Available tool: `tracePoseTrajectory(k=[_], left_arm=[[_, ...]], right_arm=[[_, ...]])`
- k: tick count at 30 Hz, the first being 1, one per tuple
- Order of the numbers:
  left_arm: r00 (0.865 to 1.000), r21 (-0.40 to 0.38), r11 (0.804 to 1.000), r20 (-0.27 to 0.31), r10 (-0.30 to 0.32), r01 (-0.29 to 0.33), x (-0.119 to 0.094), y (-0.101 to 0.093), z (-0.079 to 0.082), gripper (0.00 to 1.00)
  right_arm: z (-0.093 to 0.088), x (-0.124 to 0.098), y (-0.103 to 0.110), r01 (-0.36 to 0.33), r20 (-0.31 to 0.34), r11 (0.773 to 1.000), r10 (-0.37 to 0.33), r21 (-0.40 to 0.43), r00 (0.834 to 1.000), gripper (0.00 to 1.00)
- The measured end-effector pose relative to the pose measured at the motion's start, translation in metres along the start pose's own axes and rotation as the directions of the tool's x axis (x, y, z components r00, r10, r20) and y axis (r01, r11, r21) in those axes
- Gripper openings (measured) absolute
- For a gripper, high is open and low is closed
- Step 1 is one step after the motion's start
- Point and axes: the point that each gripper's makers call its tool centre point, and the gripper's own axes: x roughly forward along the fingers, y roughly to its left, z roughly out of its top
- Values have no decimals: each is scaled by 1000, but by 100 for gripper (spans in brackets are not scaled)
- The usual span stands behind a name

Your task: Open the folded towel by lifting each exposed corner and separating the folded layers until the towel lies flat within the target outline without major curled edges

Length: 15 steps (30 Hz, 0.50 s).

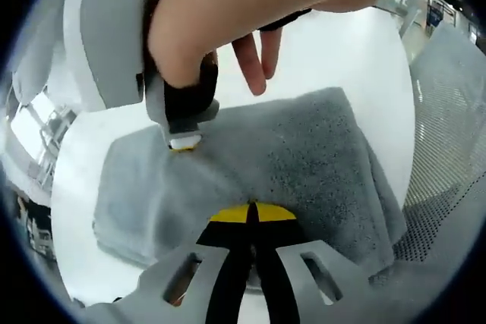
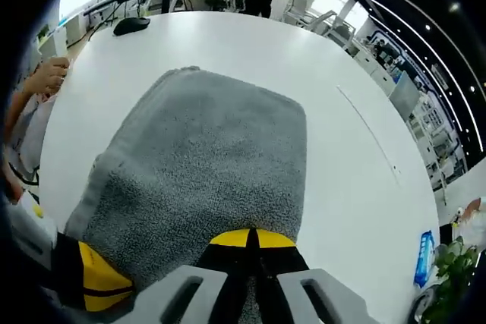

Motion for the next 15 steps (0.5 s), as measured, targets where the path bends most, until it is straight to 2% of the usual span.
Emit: tracePoseTrajectory(k=[3, 10, 15], left_arm=[[1000, 21, 1000, -10, 17, -16, 0, 7, -2, 0], [1000, -14, 1000, -6, 27, -27, -1, 23, -8, 0], [999, -6, 999, -15, 40, -40, -2, 28, -10, 0]], right_arm=[[0, 2, -5, 16, -6, 1000, -16, 26, 1000, 0], [-1, 3, -11, 15, 18, 996, -17, 87, 1000, 0], [-1, 4, -13, 19, 24, 996, -21, 91, 999, 0]])
